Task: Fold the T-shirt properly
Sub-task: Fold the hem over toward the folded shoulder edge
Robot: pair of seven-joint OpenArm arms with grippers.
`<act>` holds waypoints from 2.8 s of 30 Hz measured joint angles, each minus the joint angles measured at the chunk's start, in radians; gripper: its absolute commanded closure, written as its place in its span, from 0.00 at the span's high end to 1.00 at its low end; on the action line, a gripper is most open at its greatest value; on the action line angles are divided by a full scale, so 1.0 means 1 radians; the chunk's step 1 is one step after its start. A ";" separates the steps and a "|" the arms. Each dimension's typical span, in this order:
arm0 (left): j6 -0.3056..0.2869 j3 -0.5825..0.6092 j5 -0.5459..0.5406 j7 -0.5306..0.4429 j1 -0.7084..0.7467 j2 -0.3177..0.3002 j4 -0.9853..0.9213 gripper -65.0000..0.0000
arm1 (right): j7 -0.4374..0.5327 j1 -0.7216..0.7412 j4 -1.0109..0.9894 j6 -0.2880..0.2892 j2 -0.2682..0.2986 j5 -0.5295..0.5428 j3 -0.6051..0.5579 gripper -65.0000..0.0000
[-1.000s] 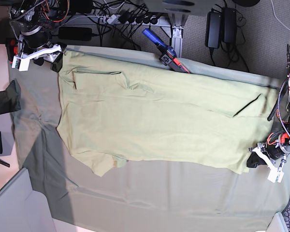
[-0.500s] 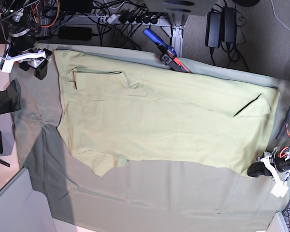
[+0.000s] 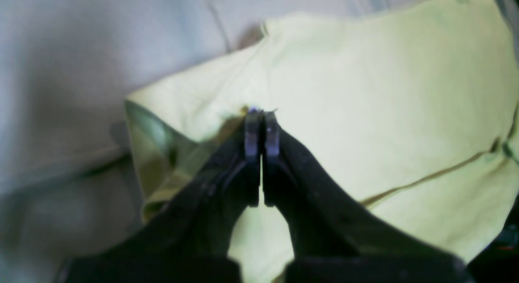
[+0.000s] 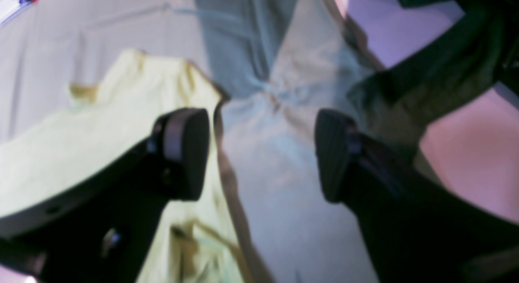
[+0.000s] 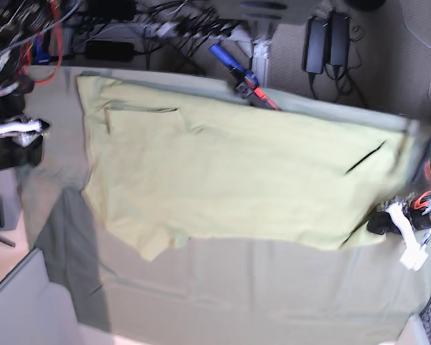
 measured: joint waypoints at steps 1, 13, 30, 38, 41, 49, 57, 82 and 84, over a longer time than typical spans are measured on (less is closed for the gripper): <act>0.000 0.000 -0.001 0.001 0.006 -0.002 0.022 0.00 | 0.002 0.036 -0.045 0.002 0.010 -0.006 -0.023 0.63; 0.000 0.000 -0.005 0.011 0.021 -0.018 0.041 0.00 | 0.077 0.512 -0.588 0.012 0.052 -0.165 -0.346 0.63; 0.000 0.000 -0.005 -0.017 0.022 -0.018 0.041 0.00 | 0.193 0.678 -0.943 0.027 0.025 -0.255 -0.644 0.62; 0.000 0.000 0.023 -0.053 0.019 -0.018 0.041 0.00 | 0.201 0.678 -0.942 0.027 0.004 -0.284 -0.644 0.04; 0.000 0.000 0.060 -0.088 0.019 -0.018 0.042 0.00 | 0.204 0.676 -0.941 0.027 0.005 -0.285 -0.644 0.00; -0.001 0.002 0.081 -0.094 0.019 -0.045 0.042 0.00 | 0.108 0.664 -0.840 0.035 0.031 -0.282 -0.645 0.00; -0.002 0.001 0.032 -0.015 0.023 -0.130 0.042 0.00 | 0.054 0.506 -0.559 0.045 0.105 -0.202 -0.648 0.00; -0.003 0.002 -0.080 0.100 0.134 -0.165 0.042 0.00 | 0.051 0.171 -0.351 0.046 0.115 -0.185 -0.517 0.00; -0.003 0.002 -0.085 0.100 0.133 -0.165 0.042 0.08 | 0.042 0.163 -0.351 0.046 0.113 -0.187 -0.517 0.01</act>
